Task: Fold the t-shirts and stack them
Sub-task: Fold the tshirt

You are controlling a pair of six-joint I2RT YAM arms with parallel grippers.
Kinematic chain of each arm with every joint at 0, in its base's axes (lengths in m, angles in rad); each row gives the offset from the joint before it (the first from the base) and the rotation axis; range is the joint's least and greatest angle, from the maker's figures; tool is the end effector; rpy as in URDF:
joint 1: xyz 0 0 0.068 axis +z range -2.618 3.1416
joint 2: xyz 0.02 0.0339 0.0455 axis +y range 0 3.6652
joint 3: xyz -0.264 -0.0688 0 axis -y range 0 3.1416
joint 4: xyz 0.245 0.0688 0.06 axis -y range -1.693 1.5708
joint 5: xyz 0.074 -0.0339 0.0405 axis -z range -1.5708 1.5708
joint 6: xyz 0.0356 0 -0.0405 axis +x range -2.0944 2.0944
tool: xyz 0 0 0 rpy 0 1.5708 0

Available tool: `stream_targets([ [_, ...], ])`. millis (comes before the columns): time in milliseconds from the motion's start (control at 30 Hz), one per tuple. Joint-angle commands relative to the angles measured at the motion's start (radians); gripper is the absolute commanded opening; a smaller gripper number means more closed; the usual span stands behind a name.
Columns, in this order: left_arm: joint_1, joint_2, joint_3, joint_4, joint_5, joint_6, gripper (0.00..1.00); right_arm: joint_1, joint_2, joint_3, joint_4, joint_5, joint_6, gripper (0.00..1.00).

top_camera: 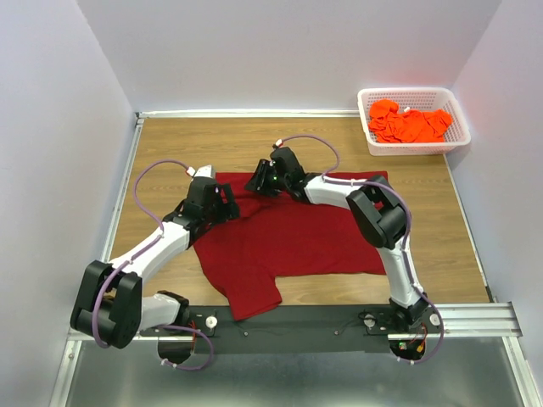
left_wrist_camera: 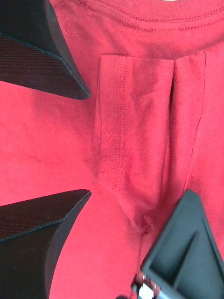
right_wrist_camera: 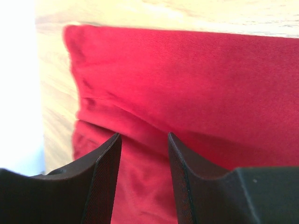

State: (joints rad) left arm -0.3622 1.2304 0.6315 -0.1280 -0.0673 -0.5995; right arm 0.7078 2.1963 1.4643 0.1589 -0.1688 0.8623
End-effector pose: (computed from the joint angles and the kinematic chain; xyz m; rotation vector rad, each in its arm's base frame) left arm 0.2345 -0.0863 0.2010 -0.3110 2.3109 -0.4145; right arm 0.3673 0.3222 0.1492 0.0731 2.3417 1.0413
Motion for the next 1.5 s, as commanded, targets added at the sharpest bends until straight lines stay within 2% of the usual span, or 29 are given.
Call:
stream_targets([
  [0, -0.004, 0.009, 0.005, 0.021, 0.023, -0.005, 0.82, 0.01, 0.01, 0.041, -0.07, 0.0, -0.107, 0.52],
  [233, -0.038, 0.017, 0.036, 0.021, 0.005, 0.0, 0.77, 0.007, -0.151, -0.013, -0.189, 0.13, -0.255, 0.56],
  [333, -0.101, 0.044, 0.088, -0.008, -0.07, 0.046, 0.78, -0.002, -0.245, -0.074, -0.237, 0.202, -0.301, 0.73],
  [467, -0.168, 0.099, 0.149, -0.041, -0.224, 0.122, 0.84, -0.036, -0.369, -0.169, -0.306, 0.273, -0.335, 0.9],
  [533, -0.201, 0.142, 0.181, -0.056, -0.258, 0.161, 0.85, -0.059, -0.437, -0.222, -0.35, 0.311, -0.348, 0.98],
  [567, -0.213, 0.159, 0.191, -0.059, -0.29, 0.171, 0.86, -0.067, -0.458, -0.238, -0.364, 0.324, -0.351, 1.0],
  [833, -0.293, 0.348, 0.283, -0.088, -0.39, 0.251, 0.86, -0.145, -0.645, -0.404, -0.395, 0.336, -0.342, 1.0],
  [1100, -0.308, 0.445, 0.342, -0.121, -0.476, 0.285, 0.86, -0.159, -0.672, -0.435, -0.397, 0.325, -0.341, 1.0],
  [1467, -0.313, 0.512, 0.387, -0.14, -0.499, 0.3, 0.86, -0.169, -0.673, -0.447, -0.397, 0.319, -0.35, 1.0],
])
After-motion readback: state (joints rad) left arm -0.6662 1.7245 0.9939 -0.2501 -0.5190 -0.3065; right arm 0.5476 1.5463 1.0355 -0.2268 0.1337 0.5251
